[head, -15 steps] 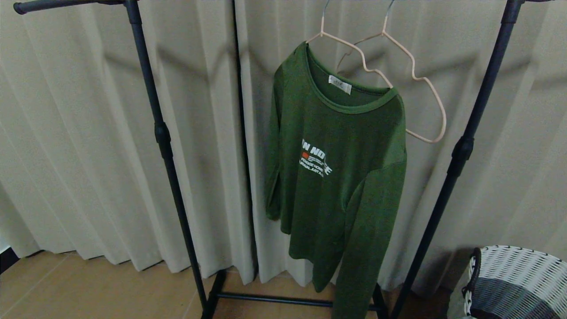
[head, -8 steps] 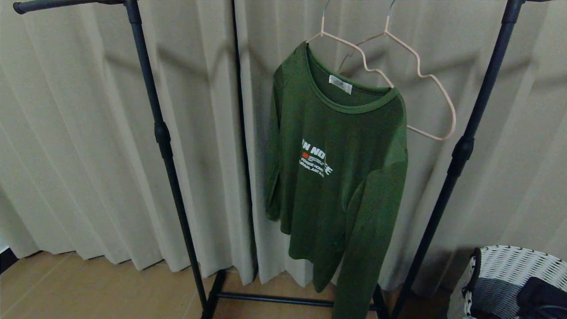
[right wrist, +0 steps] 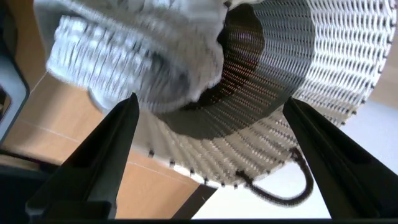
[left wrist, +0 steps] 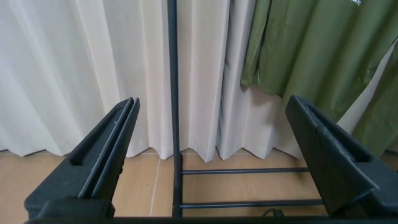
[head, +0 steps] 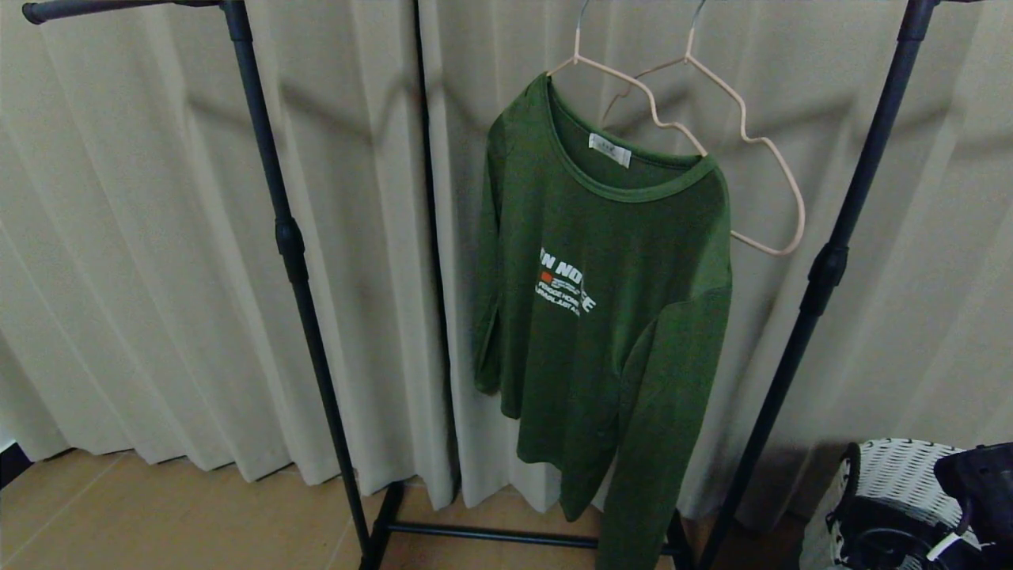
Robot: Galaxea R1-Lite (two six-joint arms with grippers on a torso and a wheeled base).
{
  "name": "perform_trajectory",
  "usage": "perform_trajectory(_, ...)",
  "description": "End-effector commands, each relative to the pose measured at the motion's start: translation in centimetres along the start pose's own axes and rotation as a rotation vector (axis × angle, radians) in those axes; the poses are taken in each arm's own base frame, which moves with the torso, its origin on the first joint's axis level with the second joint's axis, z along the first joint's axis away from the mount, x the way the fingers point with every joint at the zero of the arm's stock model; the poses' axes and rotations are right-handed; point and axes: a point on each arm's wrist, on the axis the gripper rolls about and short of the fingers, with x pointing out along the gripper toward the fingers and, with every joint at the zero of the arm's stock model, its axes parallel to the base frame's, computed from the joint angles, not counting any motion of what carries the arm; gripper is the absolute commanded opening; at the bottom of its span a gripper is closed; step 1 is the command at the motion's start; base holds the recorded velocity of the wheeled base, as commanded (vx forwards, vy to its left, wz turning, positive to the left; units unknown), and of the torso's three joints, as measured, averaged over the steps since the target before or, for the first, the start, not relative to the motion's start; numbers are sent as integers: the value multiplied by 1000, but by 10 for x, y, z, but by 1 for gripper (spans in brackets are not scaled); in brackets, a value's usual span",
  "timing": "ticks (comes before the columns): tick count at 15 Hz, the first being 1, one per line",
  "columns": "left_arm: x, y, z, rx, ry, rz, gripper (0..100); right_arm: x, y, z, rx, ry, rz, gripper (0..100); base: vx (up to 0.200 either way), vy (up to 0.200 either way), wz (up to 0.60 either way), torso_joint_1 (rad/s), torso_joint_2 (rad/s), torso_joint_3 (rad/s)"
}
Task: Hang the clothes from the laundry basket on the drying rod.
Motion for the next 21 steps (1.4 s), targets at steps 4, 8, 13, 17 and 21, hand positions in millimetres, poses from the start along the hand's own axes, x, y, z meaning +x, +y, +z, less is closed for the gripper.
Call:
perform_trajectory(4,0,0,0,-1,-1,0,100,35,-7,6,37,68,33,100,0,0,0,0,0,0)
perform_trajectory(8,0,0,0,1,-1,0,100,46,-8,7,65,48,6,0,0,0,0,0,0,0)
perform_trajectory(13,0,0,0,-1,-1,0,100,40,-7,5,98,-55,-36,0,0,0,0,0,0,0)
perform_trajectory(17,0,0,0,1,-1,0,100,0,-7,-3,234,-276,-89,0,0,0,0,0,0,0)
perform_trajectory(21,0,0,0,7,1,-5,100,-64,-27,3,429,-595,-198,0,0,0,0,0,0,0)
